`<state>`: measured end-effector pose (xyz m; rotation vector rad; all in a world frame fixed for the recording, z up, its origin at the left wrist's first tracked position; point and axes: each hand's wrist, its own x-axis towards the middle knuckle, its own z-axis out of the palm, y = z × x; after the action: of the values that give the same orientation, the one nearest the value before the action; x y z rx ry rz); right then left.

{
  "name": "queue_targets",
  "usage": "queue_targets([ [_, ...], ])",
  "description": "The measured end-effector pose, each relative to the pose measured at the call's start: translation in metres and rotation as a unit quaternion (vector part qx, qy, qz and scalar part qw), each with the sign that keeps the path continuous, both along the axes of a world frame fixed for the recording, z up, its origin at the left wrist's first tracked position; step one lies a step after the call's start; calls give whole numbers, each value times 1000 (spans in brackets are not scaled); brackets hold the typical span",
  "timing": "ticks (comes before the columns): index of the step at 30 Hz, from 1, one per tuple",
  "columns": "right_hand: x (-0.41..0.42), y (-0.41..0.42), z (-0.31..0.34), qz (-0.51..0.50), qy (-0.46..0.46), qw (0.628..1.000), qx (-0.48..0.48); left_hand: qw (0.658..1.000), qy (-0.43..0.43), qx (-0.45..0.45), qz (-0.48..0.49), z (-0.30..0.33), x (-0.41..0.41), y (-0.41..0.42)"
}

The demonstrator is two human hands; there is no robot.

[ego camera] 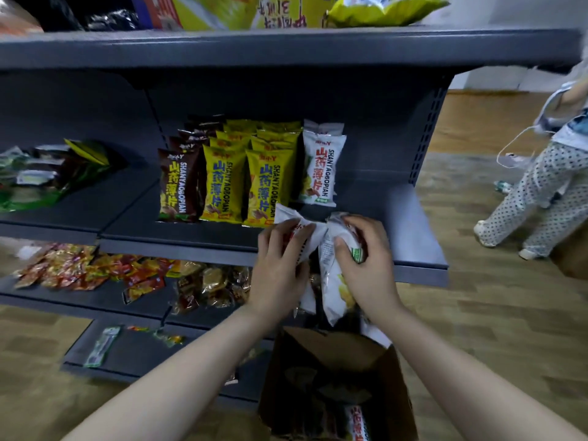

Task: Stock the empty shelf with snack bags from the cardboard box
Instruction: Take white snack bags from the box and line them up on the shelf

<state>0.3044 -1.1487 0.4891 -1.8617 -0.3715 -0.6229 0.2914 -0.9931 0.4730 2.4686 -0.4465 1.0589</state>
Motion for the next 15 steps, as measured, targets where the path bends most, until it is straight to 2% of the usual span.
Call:
queue_targets([
  [7, 50, -5, 29, -50, -29, 998, -11, 1000, -10, -2, 7, 29, 52, -14],
  [15, 105, -13, 41, -97, -4, 995, -24, 1000, 0, 11, 16, 41, 117, -25],
])
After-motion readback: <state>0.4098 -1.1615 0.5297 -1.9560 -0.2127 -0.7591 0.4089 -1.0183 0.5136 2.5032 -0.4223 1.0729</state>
